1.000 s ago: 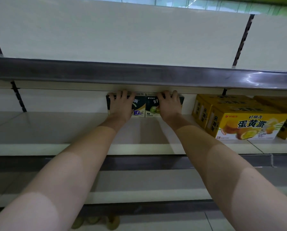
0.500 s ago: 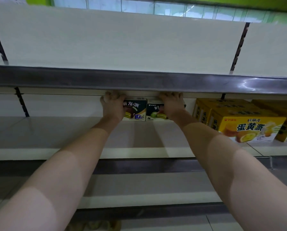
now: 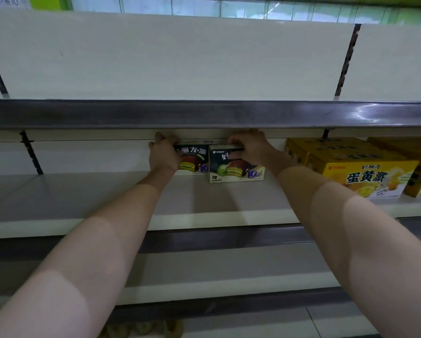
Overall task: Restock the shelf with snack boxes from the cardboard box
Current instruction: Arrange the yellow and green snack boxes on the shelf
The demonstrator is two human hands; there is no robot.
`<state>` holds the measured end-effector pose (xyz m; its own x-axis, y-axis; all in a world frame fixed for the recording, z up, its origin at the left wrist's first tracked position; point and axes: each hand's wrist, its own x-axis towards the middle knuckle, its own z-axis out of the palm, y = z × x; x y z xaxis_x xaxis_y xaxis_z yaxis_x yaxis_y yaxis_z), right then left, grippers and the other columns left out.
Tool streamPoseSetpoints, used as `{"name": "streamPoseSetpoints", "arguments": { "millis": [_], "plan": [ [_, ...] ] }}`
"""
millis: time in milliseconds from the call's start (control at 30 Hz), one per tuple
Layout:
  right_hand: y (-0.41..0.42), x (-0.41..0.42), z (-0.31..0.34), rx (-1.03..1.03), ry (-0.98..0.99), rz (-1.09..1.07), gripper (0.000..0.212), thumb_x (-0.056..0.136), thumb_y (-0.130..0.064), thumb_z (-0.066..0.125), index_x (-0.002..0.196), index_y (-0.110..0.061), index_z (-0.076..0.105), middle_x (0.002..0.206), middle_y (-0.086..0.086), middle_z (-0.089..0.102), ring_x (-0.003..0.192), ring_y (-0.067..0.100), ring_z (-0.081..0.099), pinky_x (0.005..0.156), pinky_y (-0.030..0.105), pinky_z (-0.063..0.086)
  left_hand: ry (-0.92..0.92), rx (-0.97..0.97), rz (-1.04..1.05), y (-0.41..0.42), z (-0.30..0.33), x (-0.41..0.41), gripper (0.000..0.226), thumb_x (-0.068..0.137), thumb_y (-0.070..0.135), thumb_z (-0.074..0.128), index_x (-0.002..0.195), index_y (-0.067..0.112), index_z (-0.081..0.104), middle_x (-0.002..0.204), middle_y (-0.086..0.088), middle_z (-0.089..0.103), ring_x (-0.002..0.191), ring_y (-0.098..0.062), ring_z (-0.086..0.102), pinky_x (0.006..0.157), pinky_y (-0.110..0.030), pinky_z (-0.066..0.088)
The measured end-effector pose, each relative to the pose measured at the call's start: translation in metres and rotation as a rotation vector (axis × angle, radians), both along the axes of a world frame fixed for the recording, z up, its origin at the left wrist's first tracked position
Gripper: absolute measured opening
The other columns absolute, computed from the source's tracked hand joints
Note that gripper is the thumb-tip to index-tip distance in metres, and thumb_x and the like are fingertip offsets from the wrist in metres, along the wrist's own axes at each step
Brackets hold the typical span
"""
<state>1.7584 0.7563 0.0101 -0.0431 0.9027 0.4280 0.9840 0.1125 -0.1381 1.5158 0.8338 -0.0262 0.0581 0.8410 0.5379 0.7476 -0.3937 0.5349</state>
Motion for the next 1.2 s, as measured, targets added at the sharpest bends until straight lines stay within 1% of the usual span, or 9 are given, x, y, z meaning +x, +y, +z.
{"name": "streamPoseSetpoints", "arguments": {
  "millis": [133, 300, 400, 500, 667, 767, 900, 1033, 1200],
  "plan": [
    [0.009, -0.029, -0.012, 0.083, -0.032, -0.002, 0.043, 0.081, -0.044, 0.076, 0.118, -0.027, 0.065, 0.125, 0.003, 0.061, 0.120, 0.033, 0.046, 0.099, 0.040, 0.035, -0.093, 0.032, -0.166, -0.004, -0.001, 0.018, 0.027, 0.091, -0.001, 0.052, 0.114, 0.005, 0.067, 0.118, -0.021, 0.055, 0.101, -0.036, 0.059, 0.085, -0.023, 0.044],
    [0.006, -0.046, -0.013, 0.109, -0.200, -0.240, 0.069, 0.082, -0.062, 0.065, 0.138, -0.025, 0.049, 0.140, 0.013, 0.049, 0.129, 0.039, 0.038, 0.106, 0.053, 0.028, -0.219, -0.118, -0.349, -0.014, -0.001, 0.032, 0.023, 0.101, 0.019, 0.048, 0.117, 0.007, 0.058, 0.113, -0.018, 0.065, 0.101, -0.033, 0.063, 0.085, -0.041, 0.055],
    [-0.002, -0.038, -0.010, 0.023, -0.018, -0.466, 0.112, 0.065, -0.081, 0.066, 0.148, -0.014, 0.030, 0.148, 0.020, 0.035, 0.133, 0.044, 0.032, 0.104, 0.059, 0.033, -0.122, -0.154, -0.408, -0.017, -0.003, 0.032, 0.052, 0.093, 0.036, 0.065, 0.134, 0.008, 0.050, 0.126, -0.014, 0.061, 0.112, -0.029, 0.060, 0.095, -0.040, 0.051],
    [-0.007, -0.020, -0.003, -0.132, 0.326, -0.464, 0.130, 0.064, -0.071, 0.078, 0.154, -0.005, 0.011, 0.153, 0.024, 0.024, 0.138, 0.045, 0.032, 0.107, 0.050, 0.038, -0.086, -0.215, -0.426, -0.013, -0.007, 0.030, 0.078, 0.080, 0.021, 0.081, 0.144, 0.008, 0.038, 0.132, -0.015, 0.058, 0.118, -0.029, 0.057, 0.099, -0.037, 0.049],
    [-0.012, -0.003, -0.008, -0.215, 0.600, -0.293, 0.086, 0.071, -0.021, 0.089, 0.138, -0.002, 0.039, 0.138, 0.016, 0.052, 0.124, 0.031, 0.052, 0.091, 0.030, 0.047, -0.108, -0.182, -0.339, -0.013, -0.007, 0.046, 0.070, 0.073, 0.012, 0.085, 0.129, 0.000, 0.044, 0.124, -0.017, 0.064, 0.113, -0.032, 0.061, 0.085, -0.030, 0.049],
    [-0.015, 0.005, -0.014, -0.201, 0.647, -0.303, 0.075, 0.078, -0.006, 0.078, 0.141, -0.007, 0.036, 0.131, 0.018, 0.055, 0.118, 0.033, 0.055, 0.080, 0.029, 0.045, -0.146, -0.149, -0.315, -0.019, -0.007, 0.063, 0.069, 0.073, 0.012, 0.086, 0.126, -0.003, 0.045, 0.121, -0.018, 0.065, 0.109, -0.032, 0.063, 0.077, -0.027, 0.045],
    [-0.016, 0.019, -0.019, -0.077, 0.643, -0.438, 0.068, 0.093, -0.012, 0.062, 0.148, -0.002, 0.024, 0.138, 0.020, 0.051, 0.126, 0.034, 0.050, 0.093, 0.034, 0.044, -0.101, -0.136, -0.330, -0.024, -0.010, 0.093, 0.066, 0.076, 0.012, 0.083, 0.129, -0.001, 0.046, 0.122, -0.019, 0.064, 0.111, -0.034, 0.062, 0.078, -0.027, 0.044],
    [-0.019, 0.035, -0.024, 0.041, 0.780, -0.496, 0.052, 0.092, -0.006, 0.061, 0.138, -0.001, 0.037, 0.138, 0.018, 0.053, 0.126, 0.034, 0.053, 0.099, 0.036, 0.047, -0.054, -0.170, -0.372, -0.027, -0.010, 0.119, 0.063, 0.079, 0.009, 0.079, 0.133, 0.003, 0.047, 0.123, -0.019, 0.063, 0.112, -0.034, 0.061, 0.089, -0.035, 0.051],
    [-0.018, 0.046, -0.026, 0.007, 0.783, -0.486, 0.057, 0.091, -0.008, 0.063, 0.139, -0.004, 0.033, 0.130, 0.021, 0.057, 0.117, 0.037, 0.058, 0.079, 0.032, 0.047, -0.039, -0.158, -0.317, -0.027, -0.008, 0.128, 0.057, 0.082, 0.007, 0.073, 0.132, 0.002, 0.046, 0.118, -0.020, 0.064, 0.107, -0.036, 0.063, 0.086, -0.040, 0.054]
  ]
}}
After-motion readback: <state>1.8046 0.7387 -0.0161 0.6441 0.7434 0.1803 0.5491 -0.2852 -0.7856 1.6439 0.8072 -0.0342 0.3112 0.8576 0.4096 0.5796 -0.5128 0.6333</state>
